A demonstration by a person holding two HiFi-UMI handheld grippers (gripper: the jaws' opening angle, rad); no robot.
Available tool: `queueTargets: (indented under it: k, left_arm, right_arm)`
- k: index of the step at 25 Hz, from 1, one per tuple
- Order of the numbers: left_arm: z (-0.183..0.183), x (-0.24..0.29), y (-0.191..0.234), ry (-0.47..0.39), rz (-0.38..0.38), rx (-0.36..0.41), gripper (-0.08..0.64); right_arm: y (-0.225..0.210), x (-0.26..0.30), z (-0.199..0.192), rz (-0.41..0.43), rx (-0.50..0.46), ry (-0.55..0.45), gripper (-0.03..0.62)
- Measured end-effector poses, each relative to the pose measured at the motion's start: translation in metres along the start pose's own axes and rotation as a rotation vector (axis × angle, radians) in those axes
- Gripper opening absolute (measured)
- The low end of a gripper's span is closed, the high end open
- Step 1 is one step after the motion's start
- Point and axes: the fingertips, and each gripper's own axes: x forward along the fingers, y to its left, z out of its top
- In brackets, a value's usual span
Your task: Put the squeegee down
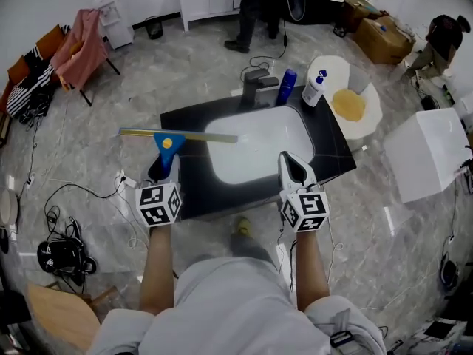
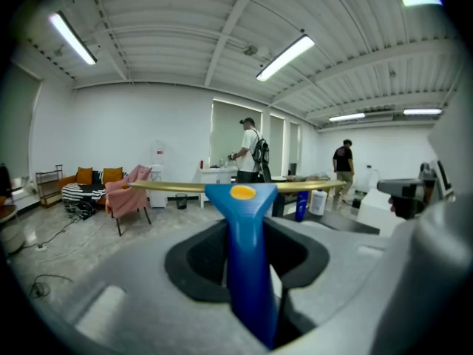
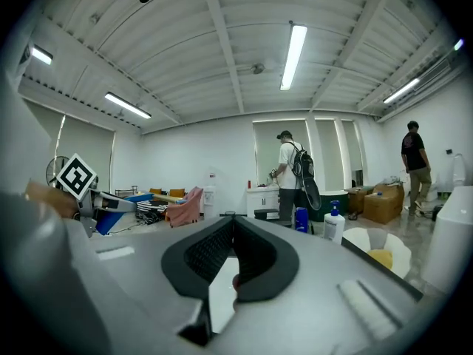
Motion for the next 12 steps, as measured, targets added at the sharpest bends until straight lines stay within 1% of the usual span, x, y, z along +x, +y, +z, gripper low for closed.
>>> queueTargets:
  k: [7,12]
  left_arm:
    - [0.024,0.070,-0.002,0.020,0.049,-0.005,0.130]
    - [0.043,0.108,-0.004,0.022,0.079,-0.018,0.130]
  right_arm:
    - [-0.041,0.066,0.000,0.075,0.015,0.033,0.003]
    - [-0.064,0.103,0.008,0.116,0.033,0.040,0.003]
